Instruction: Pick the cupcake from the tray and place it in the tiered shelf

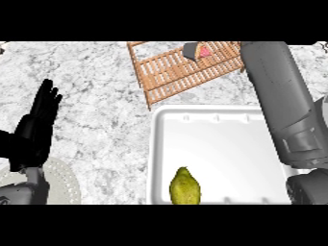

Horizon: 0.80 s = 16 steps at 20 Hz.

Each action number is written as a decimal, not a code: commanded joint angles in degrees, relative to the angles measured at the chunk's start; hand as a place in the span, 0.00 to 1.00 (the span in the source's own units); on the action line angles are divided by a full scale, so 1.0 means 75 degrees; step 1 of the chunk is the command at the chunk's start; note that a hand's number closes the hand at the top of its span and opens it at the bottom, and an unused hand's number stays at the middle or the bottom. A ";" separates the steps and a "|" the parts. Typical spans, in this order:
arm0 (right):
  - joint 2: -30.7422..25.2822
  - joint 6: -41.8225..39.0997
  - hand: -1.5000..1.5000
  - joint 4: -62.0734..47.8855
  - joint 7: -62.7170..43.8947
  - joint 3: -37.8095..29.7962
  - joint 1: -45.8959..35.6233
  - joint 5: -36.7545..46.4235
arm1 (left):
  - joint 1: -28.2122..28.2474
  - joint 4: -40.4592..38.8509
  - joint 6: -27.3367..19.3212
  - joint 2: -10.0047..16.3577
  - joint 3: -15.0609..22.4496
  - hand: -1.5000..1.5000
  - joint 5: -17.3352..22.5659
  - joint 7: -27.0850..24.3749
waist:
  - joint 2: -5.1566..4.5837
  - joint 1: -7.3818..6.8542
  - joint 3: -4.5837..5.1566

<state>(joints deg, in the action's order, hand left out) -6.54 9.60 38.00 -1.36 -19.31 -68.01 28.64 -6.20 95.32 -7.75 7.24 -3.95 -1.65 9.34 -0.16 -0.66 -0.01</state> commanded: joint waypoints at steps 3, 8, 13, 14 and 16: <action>-0.0350 -0.0010 0.00 0.1012 -0.0892 -0.0208 0.0204 -0.0437 | -0.0105 0.0181 -0.0247 -0.0059 0.0010 0.50 -0.0182 0.0354 | 0.0056 0.0122 0.0000; -0.1495 -0.0352 0.00 0.0960 -0.1264 -0.0891 0.0487 -0.0899 | 0.0541 0.0409 0.0236 0.0177 -0.0233 0.50 0.0225 -0.0014 | 0.0046 0.0080 0.0002; -0.2489 -0.1504 0.00 0.1848 -0.1467 -0.1183 0.1464 -0.1469 | 0.0006 -0.0039 -0.0081 -0.0011 -0.0061 0.50 -0.0138 0.0071 | 0.0045 0.0222 -0.0001; -0.2652 -0.1696 0.00 0.1892 -0.1425 -0.1226 0.1643 -0.1580 | 0.0304 0.0167 0.0172 0.0147 -0.0340 0.50 0.0217 -0.0075 | 0.0043 0.0146 0.0001; -0.2865 -0.2163 0.00 0.2132 -0.1578 -0.1260 0.1842 -0.1874 | -0.0106 -0.0213 0.0143 0.0115 -0.0295 0.50 0.0150 0.0004 | 0.0035 0.0163 0.0002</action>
<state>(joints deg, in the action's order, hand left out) -23.80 -1.24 51.35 -11.99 -27.43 -57.63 17.88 -4.60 96.25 -6.70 8.04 -5.59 -0.70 9.45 0.21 0.53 -0.01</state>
